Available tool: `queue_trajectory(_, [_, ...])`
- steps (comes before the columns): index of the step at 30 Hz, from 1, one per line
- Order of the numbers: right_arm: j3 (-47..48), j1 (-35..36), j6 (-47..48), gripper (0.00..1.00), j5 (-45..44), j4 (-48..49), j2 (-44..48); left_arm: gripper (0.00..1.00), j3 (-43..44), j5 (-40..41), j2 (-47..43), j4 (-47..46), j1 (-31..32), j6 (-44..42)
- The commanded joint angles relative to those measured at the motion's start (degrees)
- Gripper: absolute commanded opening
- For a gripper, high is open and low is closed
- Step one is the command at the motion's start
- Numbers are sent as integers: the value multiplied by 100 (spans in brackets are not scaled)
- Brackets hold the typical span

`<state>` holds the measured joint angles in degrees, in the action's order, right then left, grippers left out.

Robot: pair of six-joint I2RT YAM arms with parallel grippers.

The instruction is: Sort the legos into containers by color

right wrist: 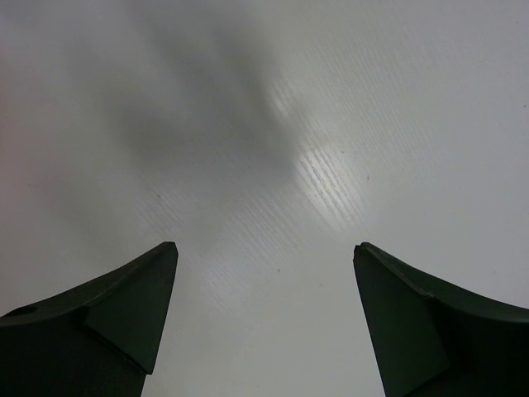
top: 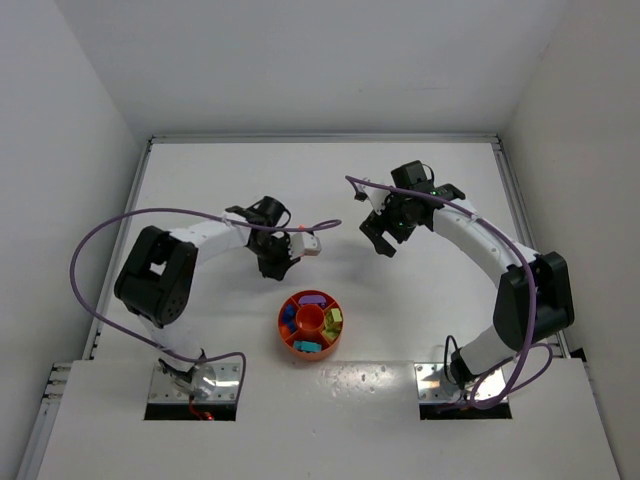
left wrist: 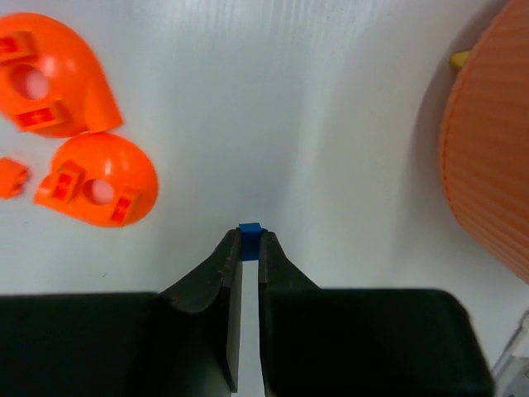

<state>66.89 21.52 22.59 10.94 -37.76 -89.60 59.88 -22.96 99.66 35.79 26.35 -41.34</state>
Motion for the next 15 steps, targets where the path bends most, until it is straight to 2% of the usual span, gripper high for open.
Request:
queue_trajectory(1, [201, 19, 61, 87, 40, 93, -5, 0, 515, -331, -647, 532, -130, -67])
queue_trajectory(9, [201, 19, 61, 87, 40, 93, 48, 2, 867, -1235, -1755, 2079, -332, -804])
queue_trajectory(15, [201, 19, 61, 87, 40, 93, 48, 3, 982, -1825, -1985, 3574, -192, -1674])
